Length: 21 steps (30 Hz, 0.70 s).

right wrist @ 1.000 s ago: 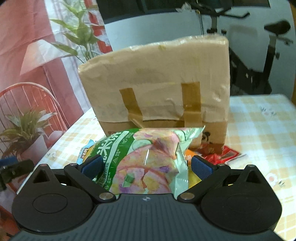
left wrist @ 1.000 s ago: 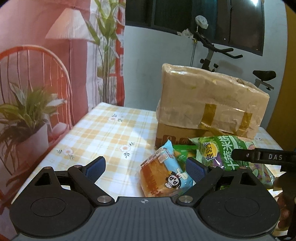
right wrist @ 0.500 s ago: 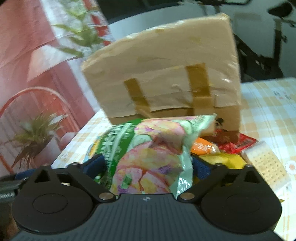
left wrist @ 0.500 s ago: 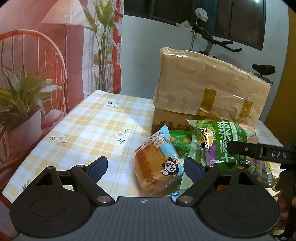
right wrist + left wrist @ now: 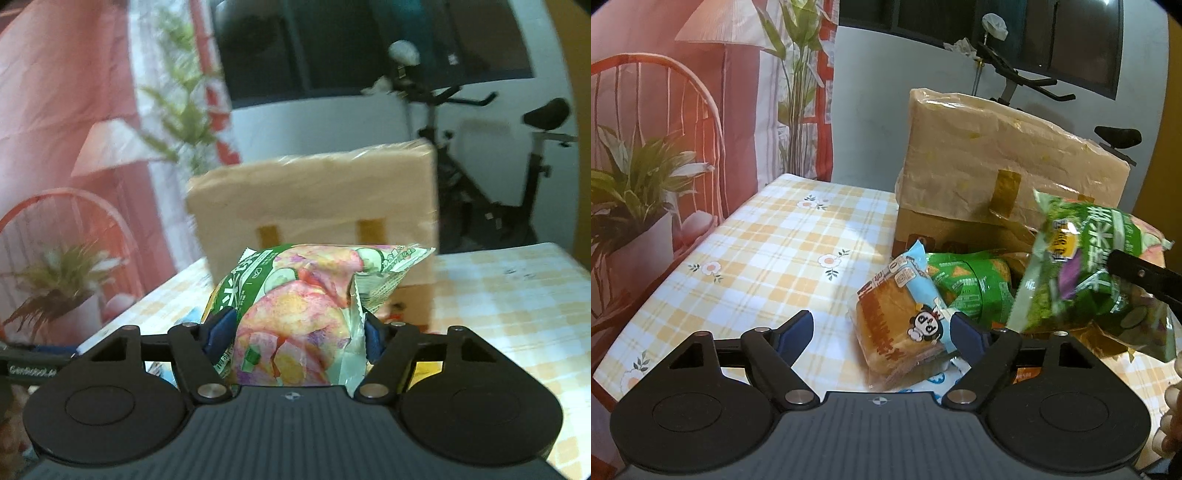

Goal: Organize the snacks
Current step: 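Grasp the bread roll packet with the left gripper while right holds chip bag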

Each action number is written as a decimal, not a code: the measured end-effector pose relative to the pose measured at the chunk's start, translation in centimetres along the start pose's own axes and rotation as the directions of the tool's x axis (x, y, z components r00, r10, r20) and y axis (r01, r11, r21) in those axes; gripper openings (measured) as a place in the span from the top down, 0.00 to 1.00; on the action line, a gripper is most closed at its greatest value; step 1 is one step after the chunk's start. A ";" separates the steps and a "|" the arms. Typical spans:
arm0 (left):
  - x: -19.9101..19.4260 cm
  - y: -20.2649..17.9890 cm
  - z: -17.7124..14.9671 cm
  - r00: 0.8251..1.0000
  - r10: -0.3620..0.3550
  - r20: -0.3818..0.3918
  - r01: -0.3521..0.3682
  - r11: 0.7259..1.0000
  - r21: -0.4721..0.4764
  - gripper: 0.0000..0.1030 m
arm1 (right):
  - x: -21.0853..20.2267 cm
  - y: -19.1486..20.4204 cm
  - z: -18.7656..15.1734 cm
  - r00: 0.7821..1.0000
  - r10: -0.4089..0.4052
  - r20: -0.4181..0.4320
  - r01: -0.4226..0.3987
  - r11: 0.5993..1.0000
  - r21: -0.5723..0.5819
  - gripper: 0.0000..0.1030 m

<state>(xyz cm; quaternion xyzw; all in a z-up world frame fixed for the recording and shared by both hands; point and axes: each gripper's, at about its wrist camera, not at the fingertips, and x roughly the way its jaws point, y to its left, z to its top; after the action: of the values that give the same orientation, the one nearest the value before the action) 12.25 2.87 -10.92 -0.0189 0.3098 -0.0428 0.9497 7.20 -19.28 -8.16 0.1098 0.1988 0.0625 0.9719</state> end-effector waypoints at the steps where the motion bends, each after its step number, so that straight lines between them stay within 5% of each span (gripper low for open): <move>1: 0.2 -0.1 0.2 1.000 0.002 0.004 -0.002 1.000 -0.002 0.19 | -0.1 -0.3 0.0 1.000 -0.010 0.008 0.010 1.000 0.008 0.32; 11: 6.1 0.3 2.8 1.000 0.015 0.009 -0.014 0.994 -0.107 0.19 | -0.2 -0.8 -0.8 1.000 -0.012 0.005 0.012 0.999 0.030 0.32; 21: 10.2 1.4 0.3 0.995 -0.060 -0.082 0.039 0.970 -0.242 0.17 | -0.4 -1.6 -1.2 1.000 -0.010 0.003 0.010 0.999 0.044 0.32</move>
<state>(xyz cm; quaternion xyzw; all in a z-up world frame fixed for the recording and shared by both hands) 20.69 3.34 -16.75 -0.1394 0.3538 -0.0296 0.9244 6.49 -20.65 -9.49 0.1302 0.1990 0.0530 0.9699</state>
